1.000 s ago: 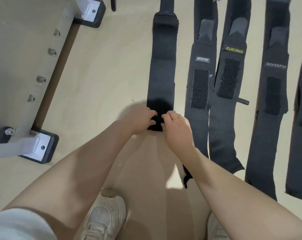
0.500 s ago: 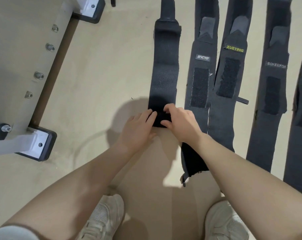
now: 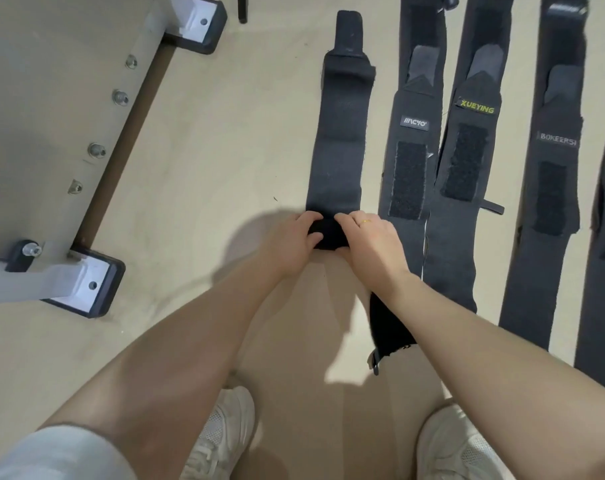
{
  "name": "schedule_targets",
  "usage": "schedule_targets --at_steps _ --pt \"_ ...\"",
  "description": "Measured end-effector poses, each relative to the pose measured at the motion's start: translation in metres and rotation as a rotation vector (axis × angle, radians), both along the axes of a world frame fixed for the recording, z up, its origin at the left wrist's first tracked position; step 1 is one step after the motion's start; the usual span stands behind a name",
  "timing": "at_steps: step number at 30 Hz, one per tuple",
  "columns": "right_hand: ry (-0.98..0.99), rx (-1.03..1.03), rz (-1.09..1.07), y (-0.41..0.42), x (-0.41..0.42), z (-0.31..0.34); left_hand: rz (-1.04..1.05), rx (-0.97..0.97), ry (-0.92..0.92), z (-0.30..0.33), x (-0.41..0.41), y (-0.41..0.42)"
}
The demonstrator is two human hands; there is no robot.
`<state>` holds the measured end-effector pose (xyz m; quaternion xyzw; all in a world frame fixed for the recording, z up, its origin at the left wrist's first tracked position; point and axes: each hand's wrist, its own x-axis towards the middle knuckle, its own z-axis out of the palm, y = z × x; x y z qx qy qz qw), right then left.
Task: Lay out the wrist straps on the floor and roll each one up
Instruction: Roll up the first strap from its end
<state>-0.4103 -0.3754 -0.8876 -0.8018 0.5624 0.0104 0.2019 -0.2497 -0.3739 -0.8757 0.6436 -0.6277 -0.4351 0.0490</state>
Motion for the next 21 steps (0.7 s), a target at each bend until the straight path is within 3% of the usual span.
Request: schedule_targets --at_steps 4,6,9,12,16,21 --pt "-0.132 0.311 -0.030 -0.017 -0.001 0.013 0.295 0.131 0.254 0.010 -0.003 0.003" --pt "-0.287 0.408 -0.165 -0.014 -0.005 0.027 0.382 0.121 0.362 0.027 -0.001 0.003" --pt "-0.570 0.529 -0.353 -0.010 -0.011 0.064 0.256 0.084 0.482 0.065 0.008 0.006" --pt "-0.704 0.596 -0.417 -0.015 -0.022 0.113 0.098 0.044 0.425 0.116 0.013 -0.003" --pt "-0.905 0.518 -0.522 -0.034 -0.037 0.190 0.033 -0.126 0.439 0.193 0.002 -0.035" --pt "-1.205 0.334 -0.697 -0.056 -0.042 0.295 0.170 -0.272 0.698 0.291 -0.028 -0.054"
